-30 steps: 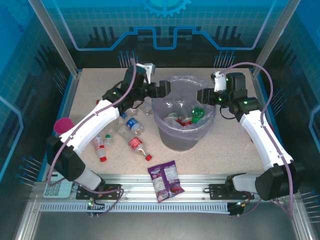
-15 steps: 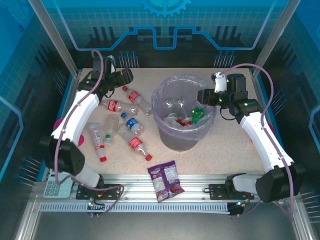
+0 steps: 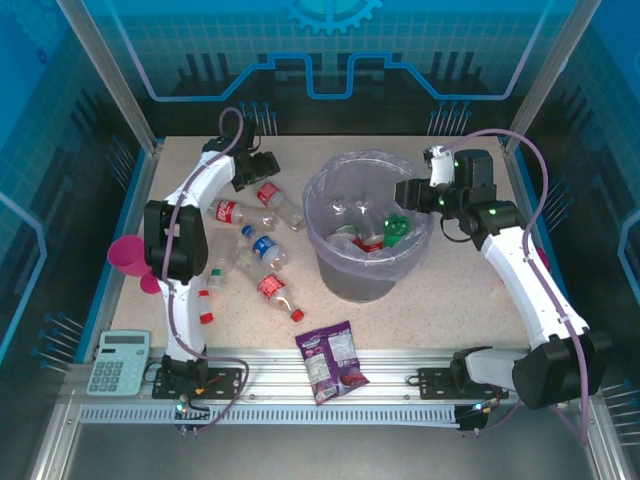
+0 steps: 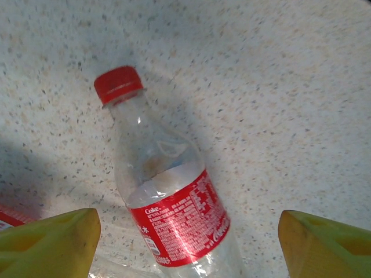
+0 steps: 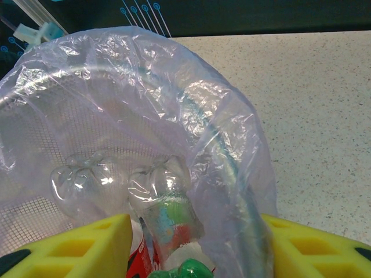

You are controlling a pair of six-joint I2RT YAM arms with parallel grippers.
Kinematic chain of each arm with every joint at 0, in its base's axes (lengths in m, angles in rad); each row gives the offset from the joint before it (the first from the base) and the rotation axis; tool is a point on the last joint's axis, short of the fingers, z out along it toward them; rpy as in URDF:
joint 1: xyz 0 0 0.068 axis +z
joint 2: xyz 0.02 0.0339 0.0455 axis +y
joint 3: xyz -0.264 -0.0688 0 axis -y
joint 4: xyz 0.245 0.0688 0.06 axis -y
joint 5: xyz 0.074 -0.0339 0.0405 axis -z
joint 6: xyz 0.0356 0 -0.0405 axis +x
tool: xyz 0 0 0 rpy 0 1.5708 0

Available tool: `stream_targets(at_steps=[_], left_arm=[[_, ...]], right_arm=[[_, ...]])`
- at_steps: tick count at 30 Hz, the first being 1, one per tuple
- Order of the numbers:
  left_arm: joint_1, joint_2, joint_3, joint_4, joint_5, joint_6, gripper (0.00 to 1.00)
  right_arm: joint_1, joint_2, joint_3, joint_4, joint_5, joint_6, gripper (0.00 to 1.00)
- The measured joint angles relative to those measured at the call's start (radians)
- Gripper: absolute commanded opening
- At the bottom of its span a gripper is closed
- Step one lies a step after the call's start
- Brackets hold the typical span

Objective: Put the plastic bottles in the bin

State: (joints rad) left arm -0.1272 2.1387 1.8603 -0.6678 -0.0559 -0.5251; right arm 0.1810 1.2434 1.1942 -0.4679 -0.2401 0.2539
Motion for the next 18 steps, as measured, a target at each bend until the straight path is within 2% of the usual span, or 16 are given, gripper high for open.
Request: stream_targets(at_steps=[12, 18], left_arm=[[-0.015, 0.082, 0.0, 0.01, 0.009, -0.093, 0.82], [-0.027, 0.126, 0.0, 0.041, 0.031, -0.131, 0.79]], right_arm=[[0.0, -0.001, -0.001, 0.001, 0.0, -0.003, 0.56], [0.0, -0.001, -0.001, 0.0, 0.0, -0.003, 0.56]])
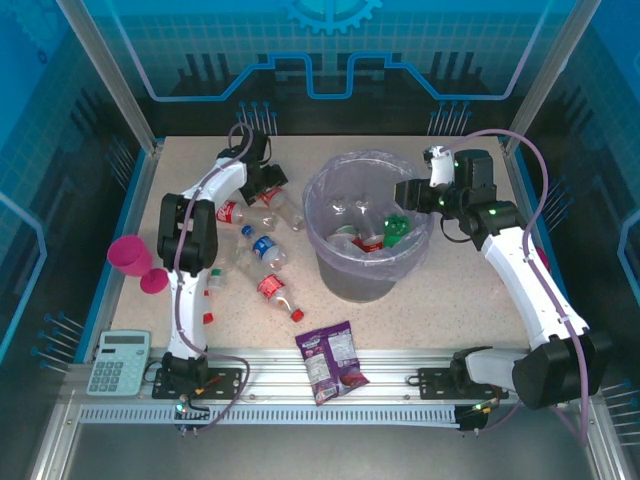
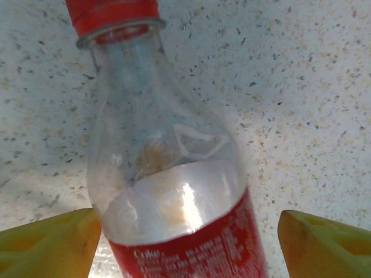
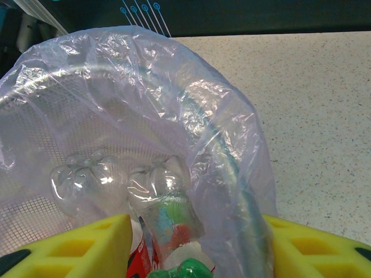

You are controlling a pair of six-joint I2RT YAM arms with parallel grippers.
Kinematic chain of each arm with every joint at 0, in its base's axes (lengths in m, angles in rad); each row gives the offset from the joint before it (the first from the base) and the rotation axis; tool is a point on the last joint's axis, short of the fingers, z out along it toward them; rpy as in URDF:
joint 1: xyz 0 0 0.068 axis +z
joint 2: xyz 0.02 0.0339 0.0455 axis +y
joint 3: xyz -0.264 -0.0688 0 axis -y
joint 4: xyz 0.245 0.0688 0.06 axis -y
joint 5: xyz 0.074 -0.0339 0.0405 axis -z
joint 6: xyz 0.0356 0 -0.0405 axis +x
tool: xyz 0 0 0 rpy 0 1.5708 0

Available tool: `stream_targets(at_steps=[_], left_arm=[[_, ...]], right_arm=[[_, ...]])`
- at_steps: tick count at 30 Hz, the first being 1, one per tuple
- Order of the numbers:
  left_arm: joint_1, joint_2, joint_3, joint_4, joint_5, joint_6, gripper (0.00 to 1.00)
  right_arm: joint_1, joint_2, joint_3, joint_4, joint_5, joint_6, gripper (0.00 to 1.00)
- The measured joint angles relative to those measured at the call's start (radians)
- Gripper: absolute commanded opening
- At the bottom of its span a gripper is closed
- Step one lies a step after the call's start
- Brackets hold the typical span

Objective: Put the plastic bottles in the bin

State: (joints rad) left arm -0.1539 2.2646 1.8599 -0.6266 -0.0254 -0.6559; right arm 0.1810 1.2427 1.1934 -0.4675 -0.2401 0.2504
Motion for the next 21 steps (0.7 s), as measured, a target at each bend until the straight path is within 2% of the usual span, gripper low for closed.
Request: stream_targets(at_steps=[12, 21], left_arm=[[-0.001, 0.027, -0.004, 0.034, 0.016, -0.039, 0.6], [-0.001, 0.023, -0.003, 0.034, 0.019, -0.045, 0.58]], right_arm=[[0.0, 0.0, 0.0, 0.0, 0.0, 0.0, 0.56], [0.0, 0.0, 0.0, 0.0, 0.001, 0.0, 0.56]])
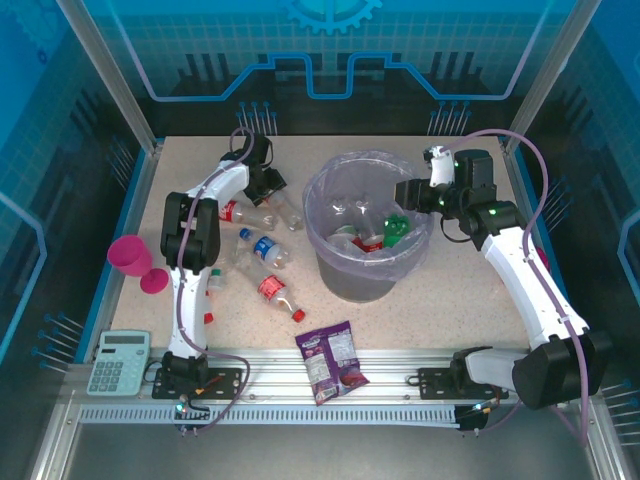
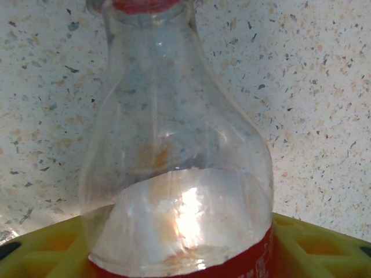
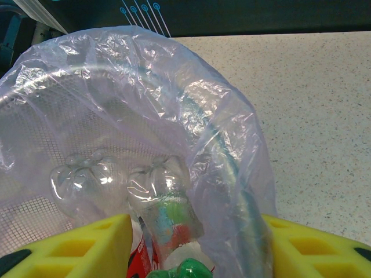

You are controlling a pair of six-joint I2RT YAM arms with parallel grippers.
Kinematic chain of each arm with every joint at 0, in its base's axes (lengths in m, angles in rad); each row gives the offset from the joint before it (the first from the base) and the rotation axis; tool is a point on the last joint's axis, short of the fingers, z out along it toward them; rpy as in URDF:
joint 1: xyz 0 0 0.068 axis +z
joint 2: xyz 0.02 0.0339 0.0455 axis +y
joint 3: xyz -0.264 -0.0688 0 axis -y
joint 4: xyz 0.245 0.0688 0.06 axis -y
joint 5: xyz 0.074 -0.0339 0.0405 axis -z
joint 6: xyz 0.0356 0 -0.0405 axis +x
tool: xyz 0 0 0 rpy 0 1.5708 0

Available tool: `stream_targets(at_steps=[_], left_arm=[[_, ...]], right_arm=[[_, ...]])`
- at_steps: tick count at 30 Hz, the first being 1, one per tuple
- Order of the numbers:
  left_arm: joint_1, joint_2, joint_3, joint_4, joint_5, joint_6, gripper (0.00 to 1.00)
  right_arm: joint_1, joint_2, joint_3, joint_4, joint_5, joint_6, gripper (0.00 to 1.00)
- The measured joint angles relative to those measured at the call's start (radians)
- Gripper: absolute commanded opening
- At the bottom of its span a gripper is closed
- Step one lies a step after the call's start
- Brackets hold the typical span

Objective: Put the plastic bottles in the bin

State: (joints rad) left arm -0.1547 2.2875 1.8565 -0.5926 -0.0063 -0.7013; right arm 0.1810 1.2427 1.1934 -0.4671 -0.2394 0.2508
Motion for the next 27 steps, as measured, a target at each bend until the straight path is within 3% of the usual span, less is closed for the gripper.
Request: stream_targets(at_steps=[5, 10, 15, 20, 27], left_arm=[[0.0, -0.067, 0.001, 0.0, 0.0, 0.004, 0.58], [0.0, -0.255, 0.0, 0.027, -0.001, 0.012, 0.57], [-0.024, -0.536, -0.062, 0.127, -0.021, 0.063, 0.42], [-0.123, -0.779, -0.123, 0.224, -0.035, 0.111, 0.34], [-0.32, -0.84, -0.129, 0.246, -0.05, 0.189, 0.31]], right_arm=[[0.0, -0.002, -0.001, 0.0, 0.003, 0.0, 0.55], [0.001, -0.006, -0.003, -0.003, 0.011, 0.0, 0.56], [0.001, -0.016, -0.012, -0.004, 0.023, 0.001, 0.55], [0.001, -0.034, -0.029, -0.002, 0.022, 0.001, 0.55], [0.001, -0.041, -0.034, -0.002, 0.021, 0.008, 0.55]])
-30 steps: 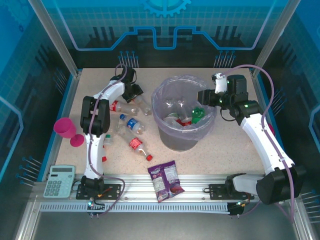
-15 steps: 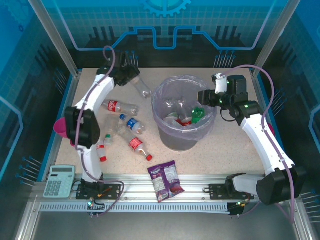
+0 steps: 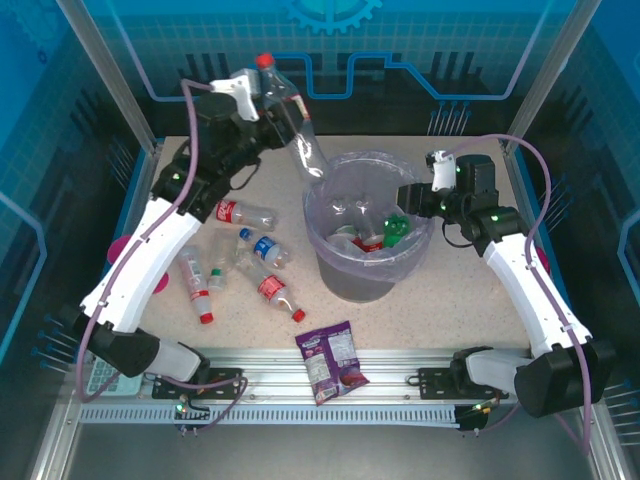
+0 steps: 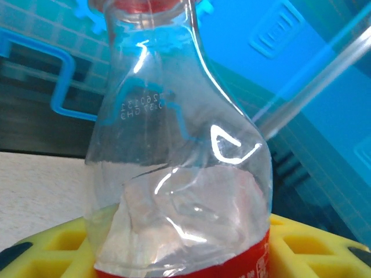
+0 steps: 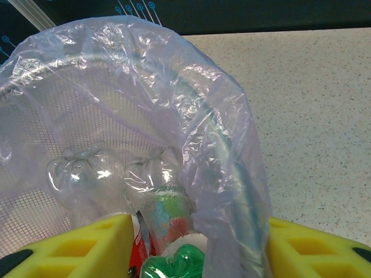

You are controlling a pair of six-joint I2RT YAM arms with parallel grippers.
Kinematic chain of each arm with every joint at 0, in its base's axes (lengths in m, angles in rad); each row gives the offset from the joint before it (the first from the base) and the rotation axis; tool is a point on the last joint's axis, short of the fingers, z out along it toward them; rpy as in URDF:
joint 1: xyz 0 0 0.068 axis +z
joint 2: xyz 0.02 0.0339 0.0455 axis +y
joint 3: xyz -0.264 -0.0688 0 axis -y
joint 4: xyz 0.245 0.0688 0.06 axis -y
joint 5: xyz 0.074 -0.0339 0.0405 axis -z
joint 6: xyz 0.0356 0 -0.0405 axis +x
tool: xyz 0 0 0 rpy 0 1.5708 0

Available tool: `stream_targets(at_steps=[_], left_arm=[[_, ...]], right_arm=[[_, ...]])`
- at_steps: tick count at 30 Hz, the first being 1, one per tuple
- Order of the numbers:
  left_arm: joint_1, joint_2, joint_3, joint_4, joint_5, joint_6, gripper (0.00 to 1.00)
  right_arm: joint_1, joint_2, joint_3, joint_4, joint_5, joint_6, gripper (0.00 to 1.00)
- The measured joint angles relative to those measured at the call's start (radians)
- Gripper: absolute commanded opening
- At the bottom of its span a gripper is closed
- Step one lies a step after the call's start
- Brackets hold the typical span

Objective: Put the plastic bottles in the bin

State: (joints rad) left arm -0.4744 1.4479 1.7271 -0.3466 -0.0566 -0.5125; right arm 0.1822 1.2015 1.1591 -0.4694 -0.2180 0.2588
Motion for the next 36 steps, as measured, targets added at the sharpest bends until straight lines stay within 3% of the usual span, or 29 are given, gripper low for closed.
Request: stream_targets(at_steps=[11, 25, 29, 36], left_arm=[[-0.262, 0.126, -0.079, 0.005, -0.072, 0.077, 0.27], [-0.346, 0.222, -0.169, 0.002, -0.134, 0.021, 0.28], [-0.356, 0.241, -0.183, 0.002, -0.133, -0.007, 0.38], [-0.365, 0.246, -0.204, 0.018, -0.134, -0.034, 0.69]], right_arm=[[0.002, 0.0, 0.0, 0.001, 0.001, 0.003, 0.55], [0.003, 0.001, 0.0, 0.001, 0.001, 0.003, 0.54], [0.003, 0.003, 0.0, 0.007, 0.001, 0.004, 0.54], [0.003, 0.009, 0.001, 0.019, 0.001, 0.004, 0.54]])
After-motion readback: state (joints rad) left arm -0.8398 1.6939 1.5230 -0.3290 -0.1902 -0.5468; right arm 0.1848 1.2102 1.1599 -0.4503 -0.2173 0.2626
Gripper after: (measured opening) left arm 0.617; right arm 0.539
